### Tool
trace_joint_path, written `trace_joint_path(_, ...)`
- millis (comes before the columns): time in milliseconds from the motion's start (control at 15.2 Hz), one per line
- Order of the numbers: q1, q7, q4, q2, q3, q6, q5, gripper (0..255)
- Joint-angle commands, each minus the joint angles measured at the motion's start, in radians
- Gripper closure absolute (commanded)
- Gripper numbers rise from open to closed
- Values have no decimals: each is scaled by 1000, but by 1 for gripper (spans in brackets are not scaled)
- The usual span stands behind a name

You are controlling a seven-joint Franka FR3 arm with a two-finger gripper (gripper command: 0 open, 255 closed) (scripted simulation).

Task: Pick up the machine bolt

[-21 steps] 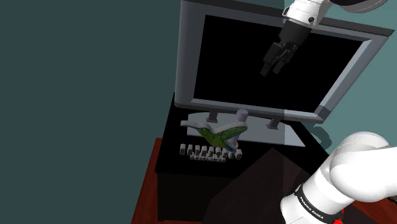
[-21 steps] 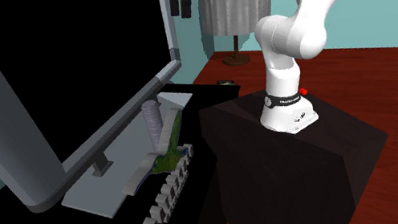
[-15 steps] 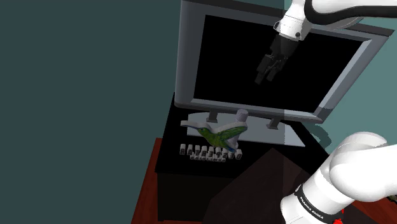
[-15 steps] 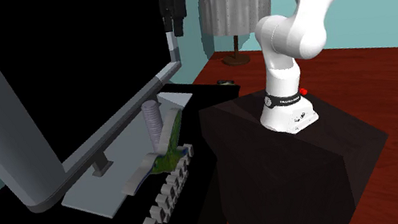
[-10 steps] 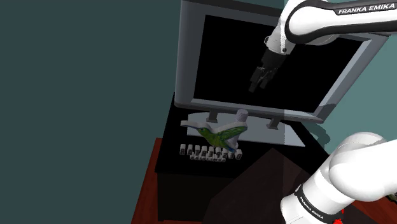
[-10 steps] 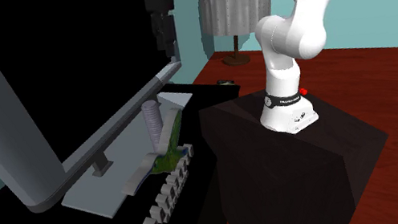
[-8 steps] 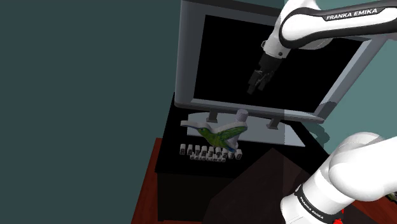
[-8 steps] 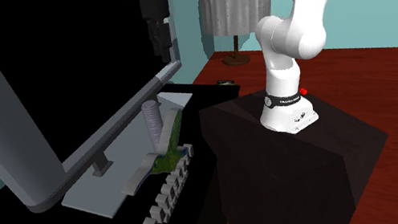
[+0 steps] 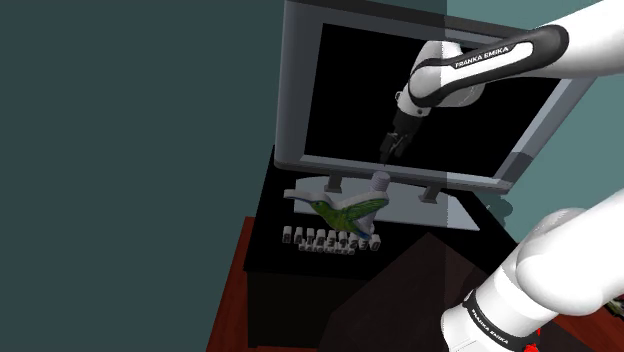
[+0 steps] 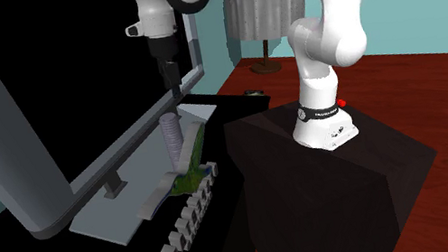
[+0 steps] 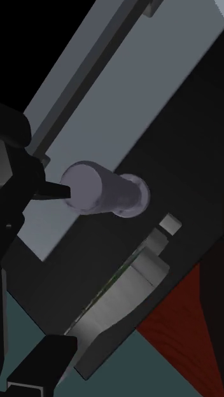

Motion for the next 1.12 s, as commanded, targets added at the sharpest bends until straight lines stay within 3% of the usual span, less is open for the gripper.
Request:
trace_joint_path(0,-2,-37,11,73,-22,53,5,0)
trace_joint_path(462,-13,-172,99,340,-70,198,74,0)
trace_joint_path(1056,-17,-206,77,425,-63,299,120,0)
